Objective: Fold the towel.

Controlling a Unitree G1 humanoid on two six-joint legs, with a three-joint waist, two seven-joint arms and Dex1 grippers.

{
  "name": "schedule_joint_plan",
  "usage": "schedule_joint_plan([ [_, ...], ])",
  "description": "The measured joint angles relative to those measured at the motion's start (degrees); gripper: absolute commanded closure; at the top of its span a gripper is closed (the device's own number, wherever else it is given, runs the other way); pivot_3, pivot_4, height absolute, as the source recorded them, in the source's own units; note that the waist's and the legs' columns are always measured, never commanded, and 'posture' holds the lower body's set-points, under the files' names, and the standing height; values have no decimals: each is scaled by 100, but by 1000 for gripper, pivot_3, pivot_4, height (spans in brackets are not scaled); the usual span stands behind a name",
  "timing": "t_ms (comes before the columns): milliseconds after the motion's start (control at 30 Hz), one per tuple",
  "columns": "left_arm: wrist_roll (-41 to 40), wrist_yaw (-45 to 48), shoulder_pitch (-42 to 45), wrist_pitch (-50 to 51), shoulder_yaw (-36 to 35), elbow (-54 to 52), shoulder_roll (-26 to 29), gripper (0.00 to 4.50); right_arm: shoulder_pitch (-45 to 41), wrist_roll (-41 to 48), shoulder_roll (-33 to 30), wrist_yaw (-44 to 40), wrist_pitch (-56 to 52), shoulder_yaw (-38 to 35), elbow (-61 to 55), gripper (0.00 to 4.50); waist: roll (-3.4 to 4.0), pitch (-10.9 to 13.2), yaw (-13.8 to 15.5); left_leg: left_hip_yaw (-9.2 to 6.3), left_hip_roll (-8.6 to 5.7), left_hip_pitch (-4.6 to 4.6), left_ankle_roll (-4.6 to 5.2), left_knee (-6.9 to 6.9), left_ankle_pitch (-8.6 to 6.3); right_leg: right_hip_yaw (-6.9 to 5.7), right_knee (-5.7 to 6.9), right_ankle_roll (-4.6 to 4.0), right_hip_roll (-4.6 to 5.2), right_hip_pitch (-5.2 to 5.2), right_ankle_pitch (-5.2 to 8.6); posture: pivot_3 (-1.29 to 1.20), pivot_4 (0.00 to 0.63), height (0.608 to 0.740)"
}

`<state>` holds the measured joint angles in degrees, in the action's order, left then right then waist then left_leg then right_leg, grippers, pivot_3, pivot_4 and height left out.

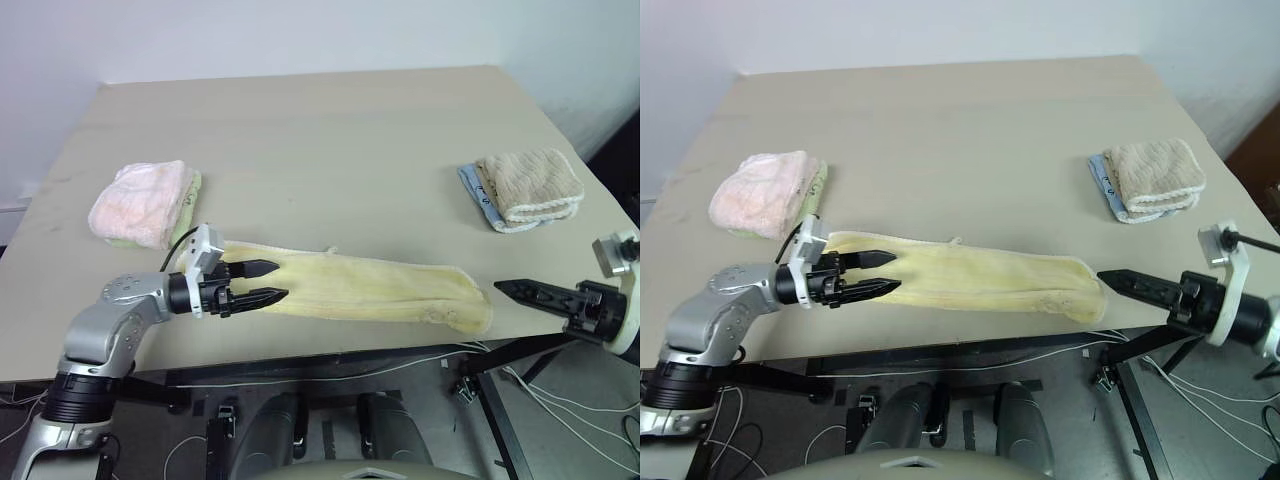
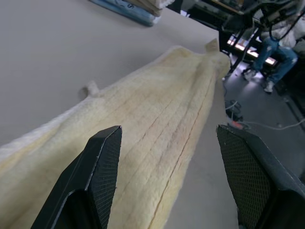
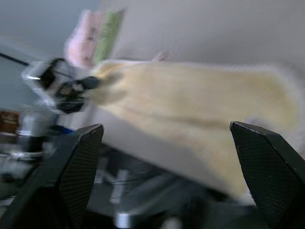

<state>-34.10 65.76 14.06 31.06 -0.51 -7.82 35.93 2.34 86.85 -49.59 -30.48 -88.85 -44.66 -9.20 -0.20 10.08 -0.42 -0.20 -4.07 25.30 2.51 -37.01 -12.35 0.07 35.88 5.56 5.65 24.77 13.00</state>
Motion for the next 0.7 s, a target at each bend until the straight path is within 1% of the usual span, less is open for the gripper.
schedule_joint_plan([
  [33, 55, 7, 7, -68, 68, 20, -32, 1187, 445, 773, -41, 485, 364, 186, -91, 38, -1, 0, 7, -1, 1, -2, 5, 5, 2, -4, -9, 0, 1, -8, 1, 0, 150, 740],
  [100, 168, 19, 24, -162, 205, 110, -70, 1187, 1041, 1858, -48, 1186, 1032, 593, -407, 38, 0, 0, -23, -1, 4, -4, 11, 8, 2, -5, -32, 1, -1, -17, 1, 0, 150, 740],
  [167, 258, 28, 98, -275, 314, 212, -153, 1187, 1414, 2304, 29, 1528, 1593, 887, -808, 38, -1, -1, -51, -1, 5, -4, 10, 5, -5, -5, -51, 3, -4, -25, 0, 0, 150, 740],
  [267, 331, 55, 262, -350, 382, 347, -233, 1187, 1763, 2448, 190, 1727, 2159, 1325, -1208, 38, -3, -3, -33, -1, 5, -3, 16, 3, -11, -5, -66, 4, -4, -31, 0, 0, 150, 740],
  [433, 478, 110, 402, -526, 418, 578, -252, 1187, 1739, 2475, 594, 2150, 2781, 1855, -1227, 38, -4, -4, -15, -1, 4, 3, 27, 4, -18, -5, -79, 4, -3, -29, 0, 0, 150, 740],
  [533, 493, 128, 409, -552, 428, 582, -270, 1187, 1747, 2474, 782, 2467, 2929, 2081, -1071, 38, -2, -5, -5, 0, 4, 6, 29, 5, -20, -5, -80, 4, -3, -26, 0, 0, 150, 740],
  [700, 533, 155, 335, -562, 427, 580, -235, 1187, 1982, 2476, 711, 2637, 2878, 2121, -843, 38, -1, -6, -6, 0, 4, 5, 29, 6, -21, -4, -80, 4, -2, -27, 0, 0, 150, 740],
])
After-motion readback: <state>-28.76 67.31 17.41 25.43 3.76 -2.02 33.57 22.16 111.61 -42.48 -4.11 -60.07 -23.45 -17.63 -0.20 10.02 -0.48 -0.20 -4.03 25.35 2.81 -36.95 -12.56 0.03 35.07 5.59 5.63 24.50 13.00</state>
